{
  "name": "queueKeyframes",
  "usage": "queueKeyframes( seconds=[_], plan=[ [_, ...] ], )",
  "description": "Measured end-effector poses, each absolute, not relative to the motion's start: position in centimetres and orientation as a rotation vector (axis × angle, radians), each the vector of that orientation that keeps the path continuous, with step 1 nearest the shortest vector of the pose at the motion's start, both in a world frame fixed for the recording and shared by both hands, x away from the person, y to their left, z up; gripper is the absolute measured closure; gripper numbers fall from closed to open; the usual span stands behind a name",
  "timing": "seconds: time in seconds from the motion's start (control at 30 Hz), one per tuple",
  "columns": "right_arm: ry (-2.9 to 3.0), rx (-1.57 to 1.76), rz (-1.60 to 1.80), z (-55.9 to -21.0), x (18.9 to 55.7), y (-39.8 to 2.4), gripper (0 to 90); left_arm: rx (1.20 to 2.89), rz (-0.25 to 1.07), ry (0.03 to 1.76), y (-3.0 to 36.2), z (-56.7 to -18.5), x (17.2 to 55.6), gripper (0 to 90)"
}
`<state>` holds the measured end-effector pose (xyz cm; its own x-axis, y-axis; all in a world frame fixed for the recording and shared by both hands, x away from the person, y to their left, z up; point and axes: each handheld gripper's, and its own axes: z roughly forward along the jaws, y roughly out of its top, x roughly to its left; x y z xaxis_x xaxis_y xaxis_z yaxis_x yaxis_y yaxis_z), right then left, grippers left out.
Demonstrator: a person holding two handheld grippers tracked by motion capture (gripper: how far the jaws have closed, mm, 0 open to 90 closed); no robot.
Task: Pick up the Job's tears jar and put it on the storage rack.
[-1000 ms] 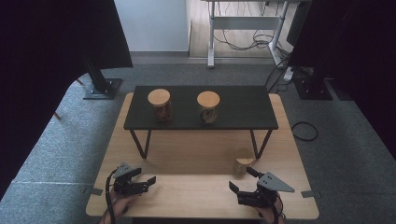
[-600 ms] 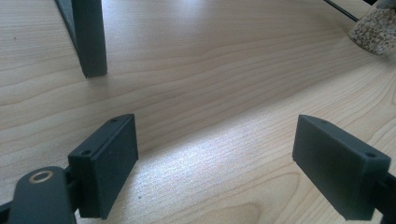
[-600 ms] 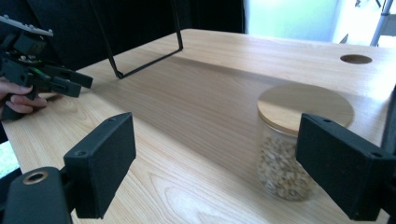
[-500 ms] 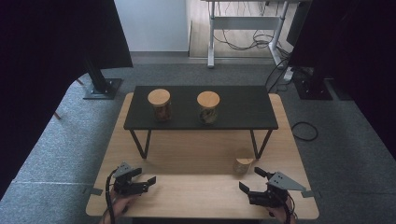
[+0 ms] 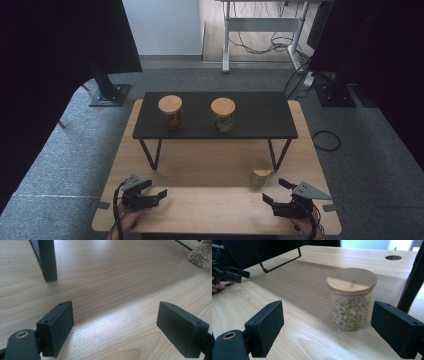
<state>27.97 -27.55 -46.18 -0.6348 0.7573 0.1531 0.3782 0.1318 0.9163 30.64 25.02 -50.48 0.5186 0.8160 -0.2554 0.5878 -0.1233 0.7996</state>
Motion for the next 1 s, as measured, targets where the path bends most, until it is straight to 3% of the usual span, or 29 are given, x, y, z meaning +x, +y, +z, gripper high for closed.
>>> queueKeyframes(
  seconds=[1.0],
  plan=[
    [2.094, 1.121, 1.397, -47.8, 30.8, -27.0, 7.6, 1.821, 0.304, 1.182, 25.0, -50.5, 30.6, 13.6]
  ],
)
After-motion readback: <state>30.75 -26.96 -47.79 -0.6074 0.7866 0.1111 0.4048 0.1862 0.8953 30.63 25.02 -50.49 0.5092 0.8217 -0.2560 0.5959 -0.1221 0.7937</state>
